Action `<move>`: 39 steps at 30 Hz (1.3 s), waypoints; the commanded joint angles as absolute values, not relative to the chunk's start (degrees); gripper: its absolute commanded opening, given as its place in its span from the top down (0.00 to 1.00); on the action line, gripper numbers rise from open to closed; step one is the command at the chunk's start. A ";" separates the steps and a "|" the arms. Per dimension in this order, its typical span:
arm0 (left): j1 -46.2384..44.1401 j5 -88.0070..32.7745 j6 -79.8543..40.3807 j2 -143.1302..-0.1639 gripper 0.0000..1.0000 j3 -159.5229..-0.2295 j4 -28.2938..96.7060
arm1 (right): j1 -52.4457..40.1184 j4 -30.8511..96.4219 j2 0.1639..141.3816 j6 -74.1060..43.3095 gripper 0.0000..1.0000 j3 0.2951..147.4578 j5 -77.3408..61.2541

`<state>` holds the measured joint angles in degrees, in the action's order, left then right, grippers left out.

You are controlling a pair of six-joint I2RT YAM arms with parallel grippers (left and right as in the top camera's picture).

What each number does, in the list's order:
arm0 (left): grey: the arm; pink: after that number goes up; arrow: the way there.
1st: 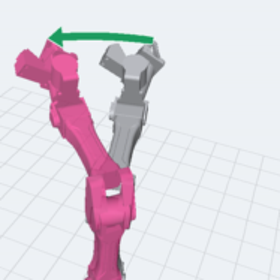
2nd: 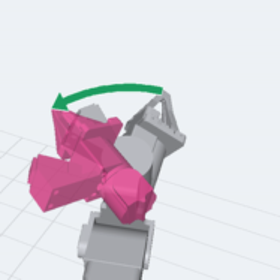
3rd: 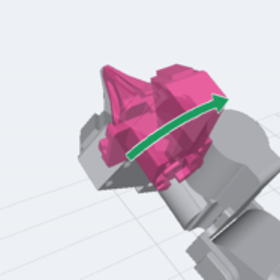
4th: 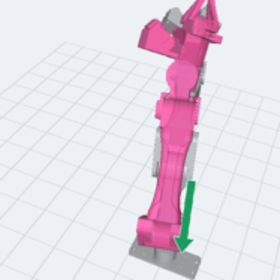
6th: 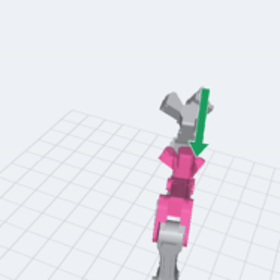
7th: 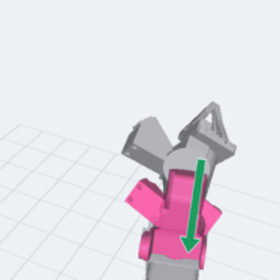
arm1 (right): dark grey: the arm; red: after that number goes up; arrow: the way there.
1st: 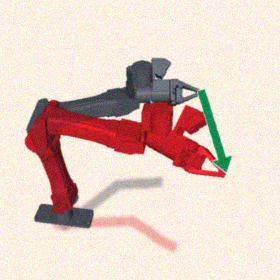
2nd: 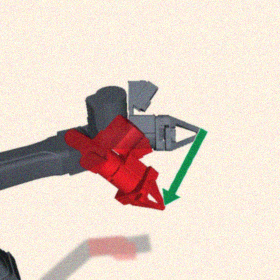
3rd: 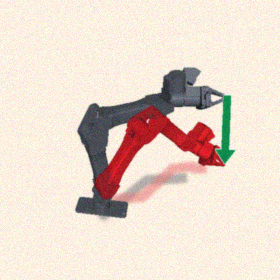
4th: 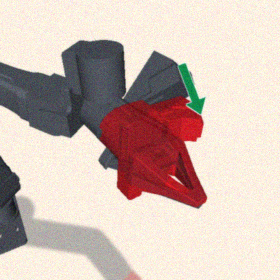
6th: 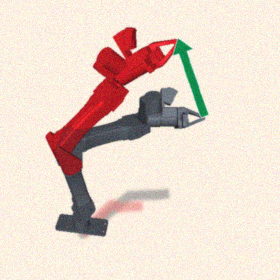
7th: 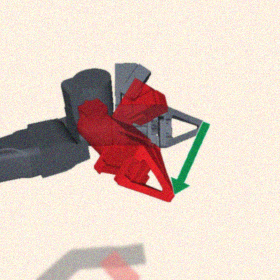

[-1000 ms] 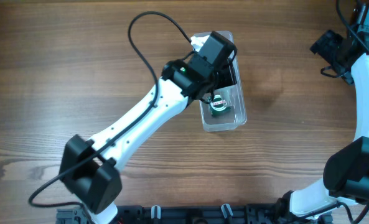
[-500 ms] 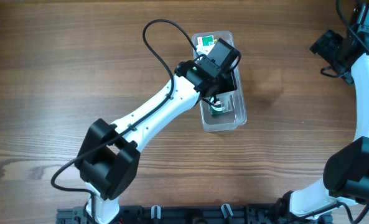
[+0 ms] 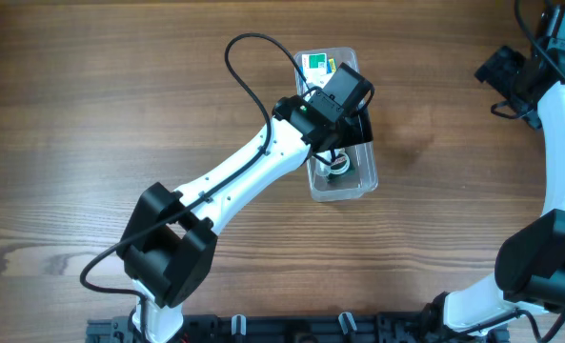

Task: Pack container

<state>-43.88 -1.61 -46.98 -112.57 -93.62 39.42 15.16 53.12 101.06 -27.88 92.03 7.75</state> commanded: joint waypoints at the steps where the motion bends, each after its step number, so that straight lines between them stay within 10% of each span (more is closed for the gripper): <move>1: -43.83 -2.81 -44.07 -110.83 0.14 -94.87 39.79 | 14.85 53.12 101.84 -28.53 0.00 91.68 7.66; 10: -43.00 -2.96 -40.23 -100.03 0.01 -94.87 44.25 | 14.85 53.12 101.84 -28.53 0.00 91.68 7.66; 27: -27.07 4.69 -34.70 -75.53 0.00 -94.83 83.15 | 14.85 53.12 101.84 -28.51 0.00 91.68 7.66; 39: -26.79 4.58 -35.11 -56.47 0.00 -94.67 86.48 | 14.85 53.12 101.84 -28.53 0.00 91.68 7.66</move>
